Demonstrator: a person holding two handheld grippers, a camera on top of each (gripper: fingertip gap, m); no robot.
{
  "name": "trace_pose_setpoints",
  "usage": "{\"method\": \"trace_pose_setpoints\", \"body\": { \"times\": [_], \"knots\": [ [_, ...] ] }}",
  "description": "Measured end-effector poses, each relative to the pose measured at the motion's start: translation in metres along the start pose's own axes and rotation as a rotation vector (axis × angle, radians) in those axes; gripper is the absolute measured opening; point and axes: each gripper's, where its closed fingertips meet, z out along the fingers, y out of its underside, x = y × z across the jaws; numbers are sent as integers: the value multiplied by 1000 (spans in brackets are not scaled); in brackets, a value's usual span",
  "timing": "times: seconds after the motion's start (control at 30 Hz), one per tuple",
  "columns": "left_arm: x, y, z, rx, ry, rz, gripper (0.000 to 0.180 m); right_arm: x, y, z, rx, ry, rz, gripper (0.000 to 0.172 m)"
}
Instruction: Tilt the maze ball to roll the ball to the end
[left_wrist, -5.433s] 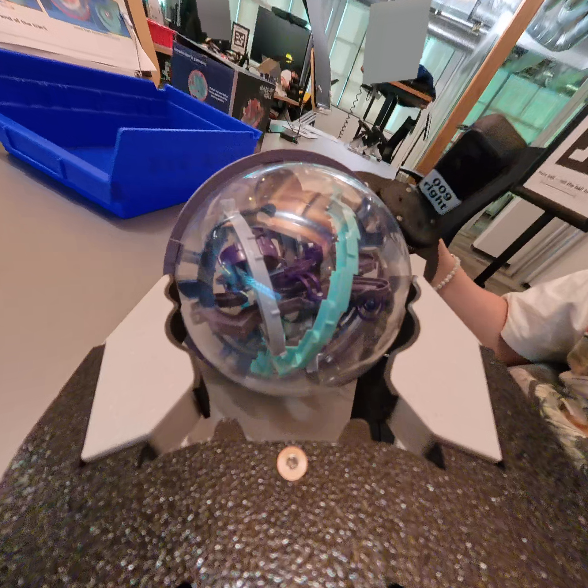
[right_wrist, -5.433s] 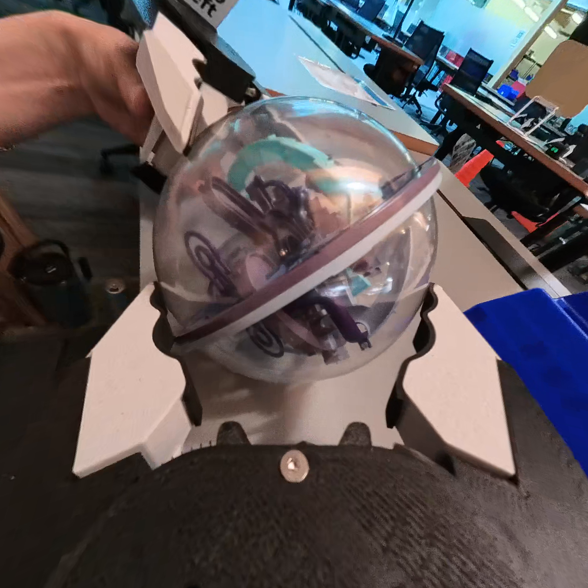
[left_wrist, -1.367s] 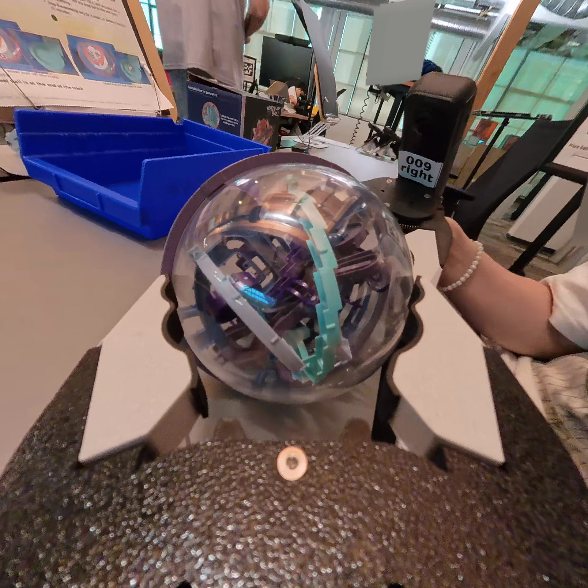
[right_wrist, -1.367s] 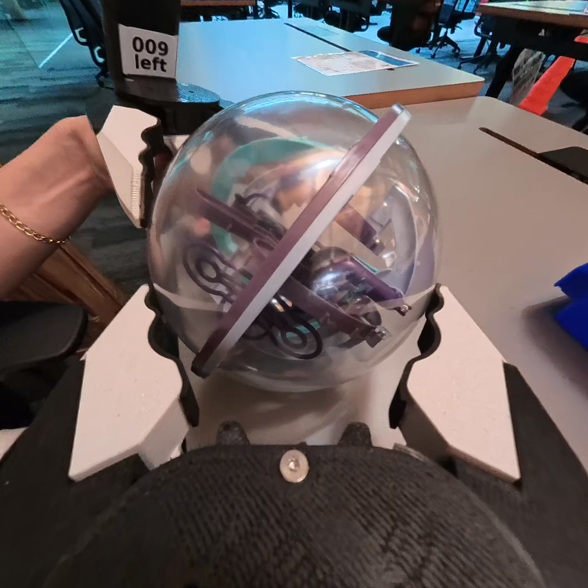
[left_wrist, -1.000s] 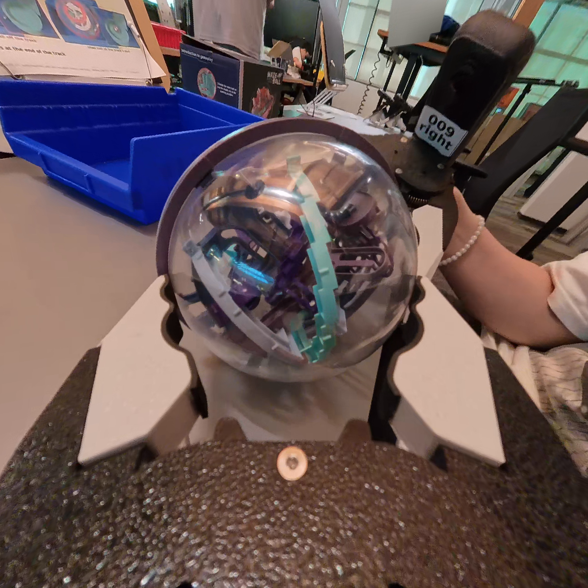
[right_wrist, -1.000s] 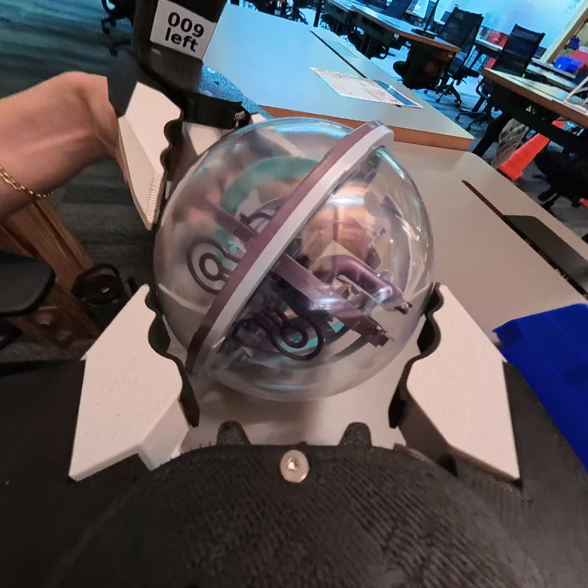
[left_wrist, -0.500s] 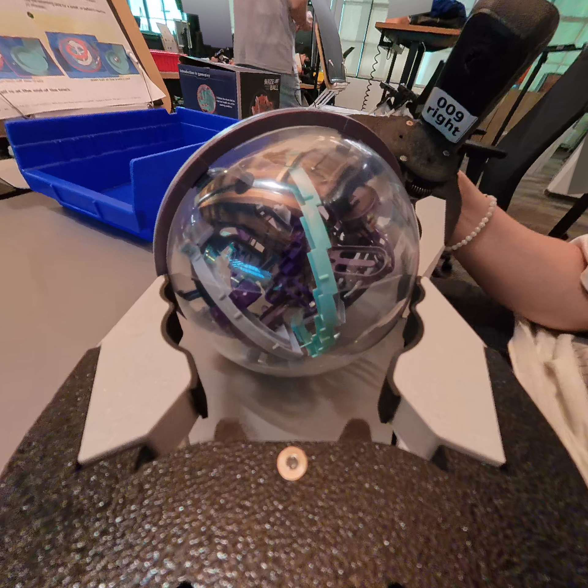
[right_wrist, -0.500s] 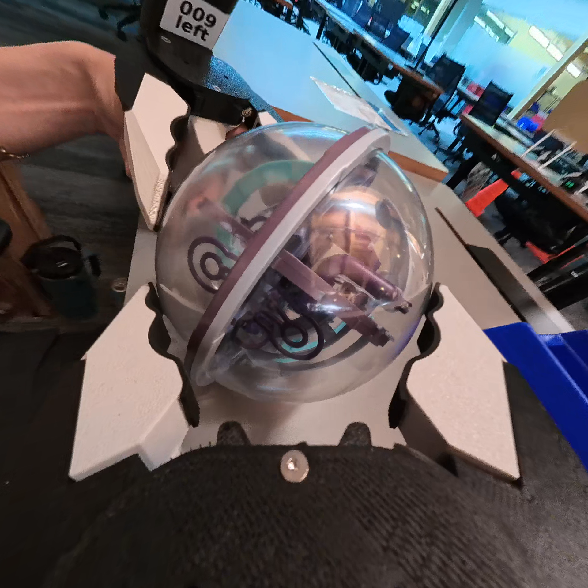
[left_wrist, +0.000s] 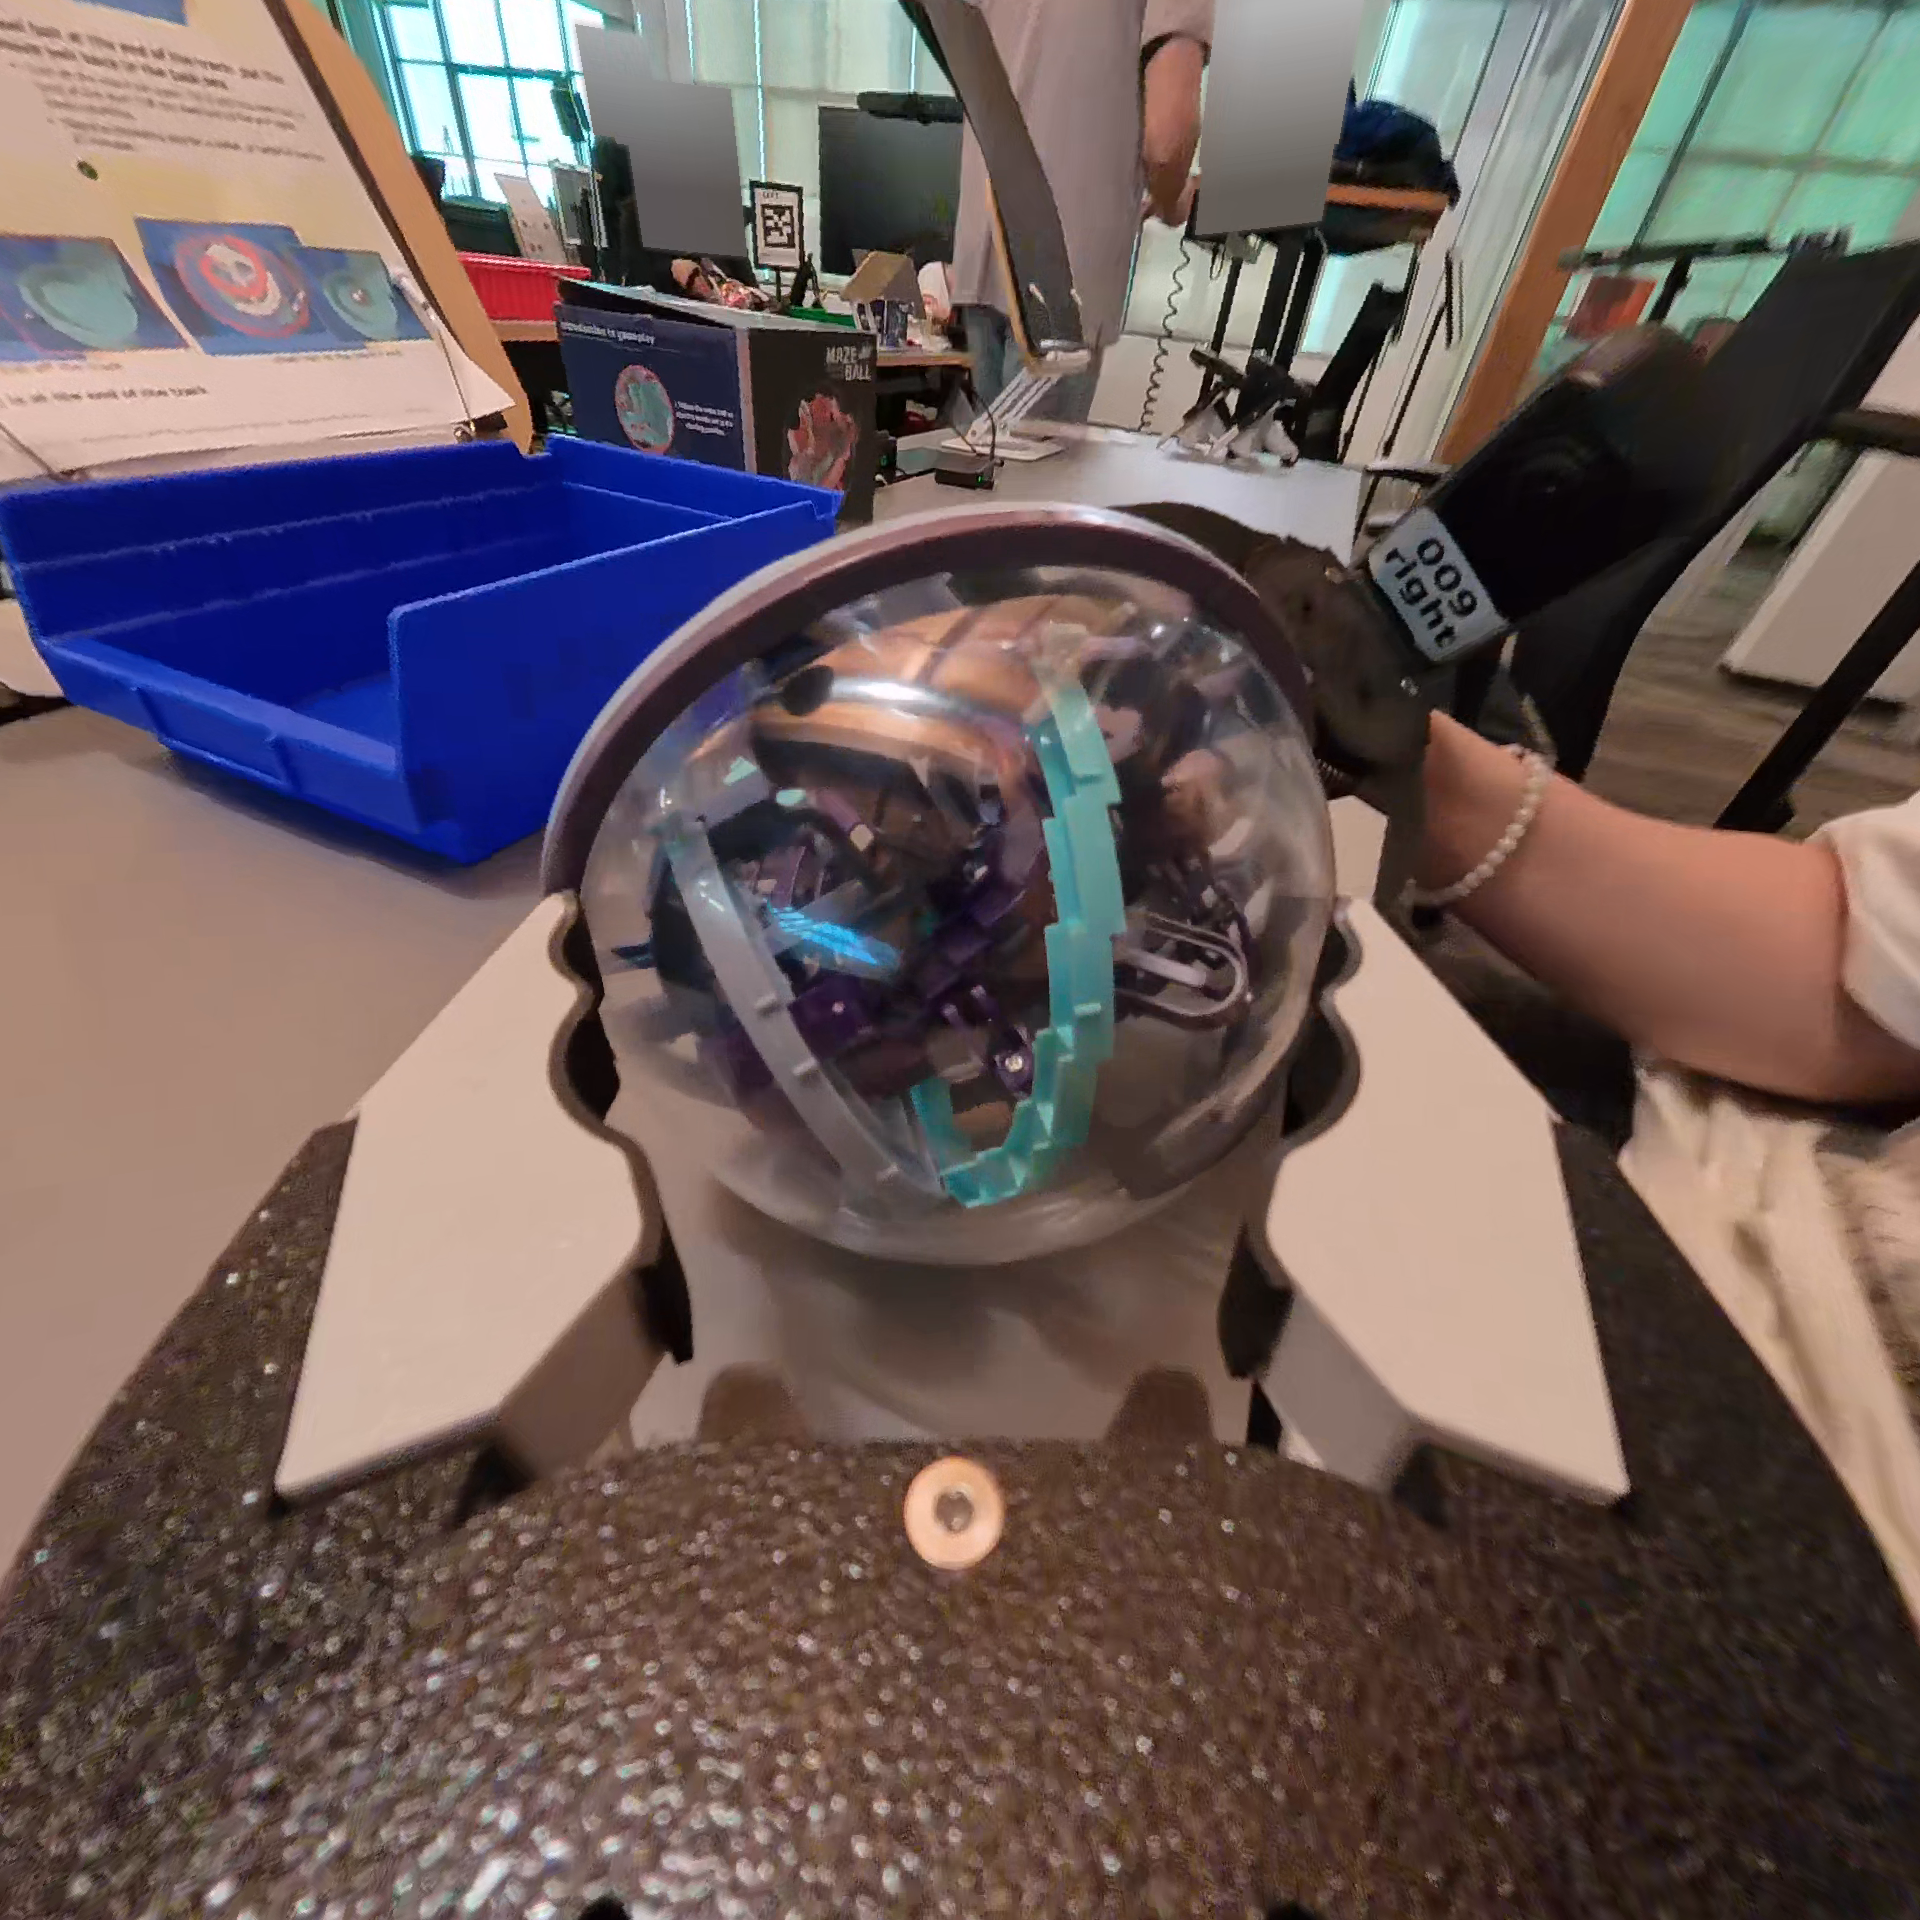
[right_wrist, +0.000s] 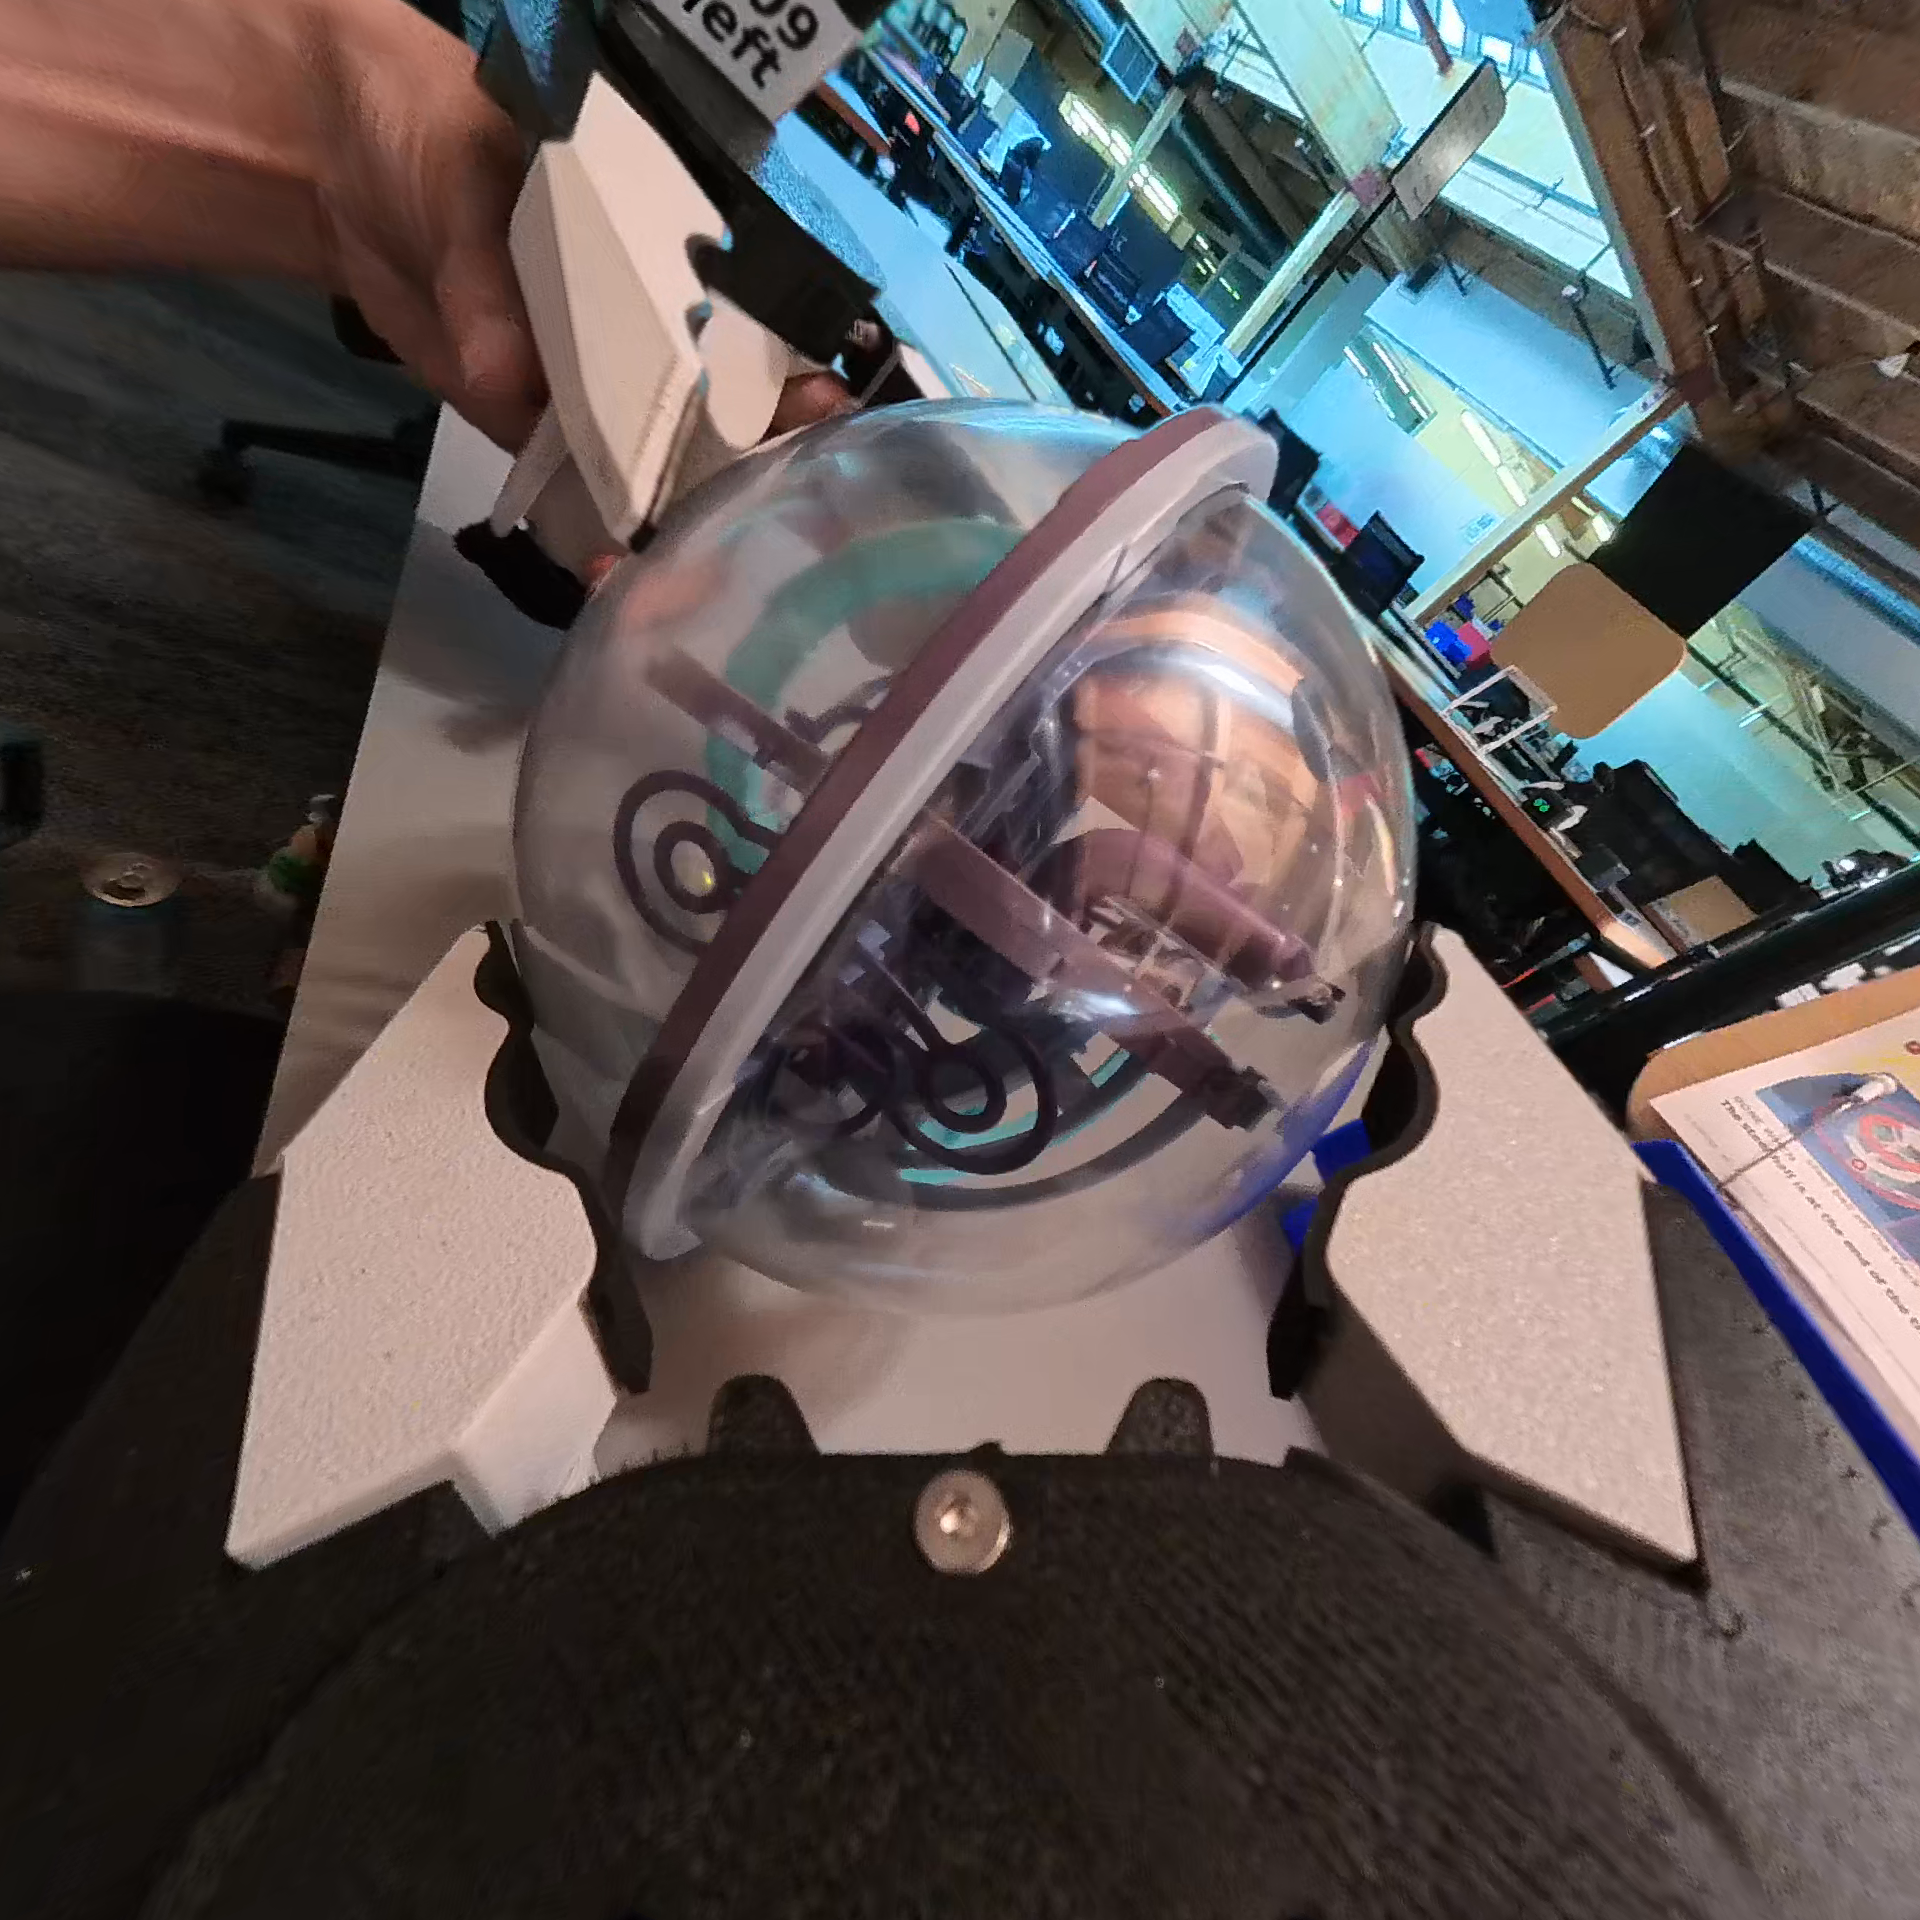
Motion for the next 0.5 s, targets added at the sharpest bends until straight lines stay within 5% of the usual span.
{"method": "trace_pose_setpoints", "body": {
  "times": [0.5],
  "knots": [
    [9,13,7,-87,9,145,134,-7,1,-8,-6,77,-216,157]
  ]
}}
